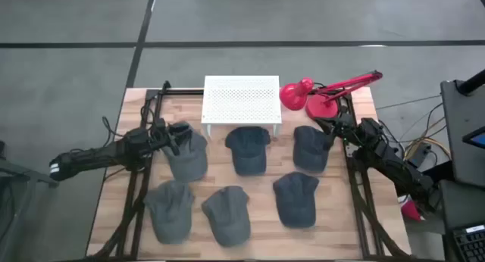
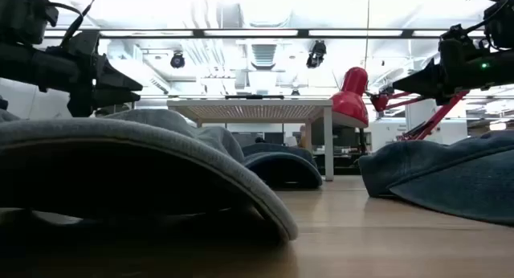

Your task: Pick & Place hat

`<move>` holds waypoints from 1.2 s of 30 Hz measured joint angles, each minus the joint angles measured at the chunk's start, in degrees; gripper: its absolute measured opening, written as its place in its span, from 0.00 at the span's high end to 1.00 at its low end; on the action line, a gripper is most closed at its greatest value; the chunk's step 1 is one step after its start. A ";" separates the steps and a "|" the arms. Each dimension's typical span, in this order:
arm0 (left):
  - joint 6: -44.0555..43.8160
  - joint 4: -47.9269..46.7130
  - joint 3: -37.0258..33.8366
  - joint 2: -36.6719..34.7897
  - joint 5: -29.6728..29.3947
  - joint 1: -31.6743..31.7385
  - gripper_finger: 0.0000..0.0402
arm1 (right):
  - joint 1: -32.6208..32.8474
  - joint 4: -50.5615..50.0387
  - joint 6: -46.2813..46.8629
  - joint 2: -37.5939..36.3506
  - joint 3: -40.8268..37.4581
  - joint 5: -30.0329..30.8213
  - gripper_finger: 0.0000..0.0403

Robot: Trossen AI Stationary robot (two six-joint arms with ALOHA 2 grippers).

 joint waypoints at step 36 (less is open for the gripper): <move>0.02 0.02 0.02 0.00 0.00 0.02 0.65 | 0.00 0.00 -0.01 -0.01 0.01 -0.01 0.98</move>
